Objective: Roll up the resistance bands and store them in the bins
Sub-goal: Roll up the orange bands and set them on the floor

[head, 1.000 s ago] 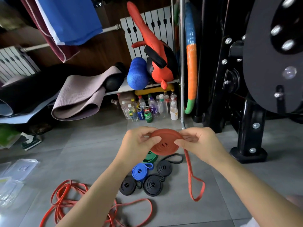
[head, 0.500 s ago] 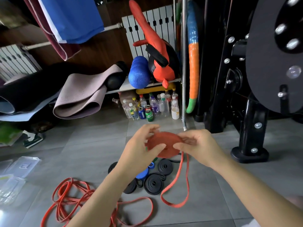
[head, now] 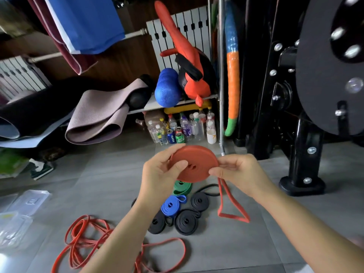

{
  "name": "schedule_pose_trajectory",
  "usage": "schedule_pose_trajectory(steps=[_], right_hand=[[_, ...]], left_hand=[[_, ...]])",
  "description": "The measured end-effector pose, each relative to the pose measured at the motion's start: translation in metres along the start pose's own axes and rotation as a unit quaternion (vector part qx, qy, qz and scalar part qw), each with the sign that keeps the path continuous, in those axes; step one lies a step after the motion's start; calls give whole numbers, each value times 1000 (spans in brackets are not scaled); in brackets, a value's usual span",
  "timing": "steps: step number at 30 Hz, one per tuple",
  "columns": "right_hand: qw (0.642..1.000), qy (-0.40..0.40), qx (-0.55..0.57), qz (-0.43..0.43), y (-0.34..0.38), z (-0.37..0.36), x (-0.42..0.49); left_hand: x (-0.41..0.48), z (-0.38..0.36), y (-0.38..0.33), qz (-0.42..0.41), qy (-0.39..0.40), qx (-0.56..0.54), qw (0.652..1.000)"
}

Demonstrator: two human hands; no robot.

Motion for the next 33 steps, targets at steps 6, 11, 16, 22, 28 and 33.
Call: schedule_pose_trajectory(steps=[6,11,16,22,28,33], right_hand=[[1000,-2,3,12,0,5,0],[996,33,-84,-1,0,1,2],[999,19,-46,-5,0,5,2],[1000,12,4,-14,-5,3,0],[997,-48,57,28,0,7,0],[999,-5,-48,19,6,12,-1]], left_hand=[[-8,-16,14,51,50,25,997],[-2,-28,-10,-74,190,465,862],[4,-23,-13,-68,165,394,902],[2,-3,-9,-13,25,160,987],[-12,-18,10,9,-35,-81,996],[-6,-15,6,28,9,99,995]])
Point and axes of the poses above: each hand's wrist, its own x-axis towards the middle knuckle, its own z-axis out of the back of the hand, y = z × x, the point moved 5 cm from there along x, towards the middle knuckle, and after that the axes turned 15 degrees about y, right-handed, at the moved point
